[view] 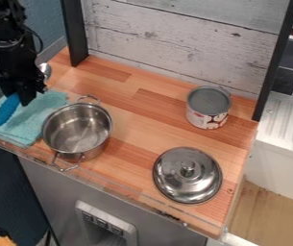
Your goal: Place the blue spoon on the blue cloth
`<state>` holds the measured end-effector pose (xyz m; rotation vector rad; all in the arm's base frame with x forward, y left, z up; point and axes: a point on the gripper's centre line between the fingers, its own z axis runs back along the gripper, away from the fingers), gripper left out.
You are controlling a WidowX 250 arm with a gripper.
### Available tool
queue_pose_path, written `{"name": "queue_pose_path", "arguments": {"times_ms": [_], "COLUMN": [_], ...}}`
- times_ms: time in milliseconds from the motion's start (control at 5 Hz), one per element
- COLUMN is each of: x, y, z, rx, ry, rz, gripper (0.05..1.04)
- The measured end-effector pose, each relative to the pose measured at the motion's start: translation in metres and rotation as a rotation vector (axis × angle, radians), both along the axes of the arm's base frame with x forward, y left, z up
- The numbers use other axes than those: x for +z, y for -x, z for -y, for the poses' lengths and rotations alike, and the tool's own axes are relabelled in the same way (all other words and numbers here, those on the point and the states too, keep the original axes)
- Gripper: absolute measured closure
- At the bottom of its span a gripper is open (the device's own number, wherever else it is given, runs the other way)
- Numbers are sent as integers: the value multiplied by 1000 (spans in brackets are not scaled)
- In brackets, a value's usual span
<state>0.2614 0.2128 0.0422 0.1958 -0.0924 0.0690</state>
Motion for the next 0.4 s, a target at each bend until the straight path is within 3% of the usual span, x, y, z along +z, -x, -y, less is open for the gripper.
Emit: {"name": "queue_pose_path", "arguments": {"times_ms": [400], "x": [-3], "y": [2], "z": [-5], "rx": [7], "ry": [15], "rz": [-9], "gripper": [96]}}
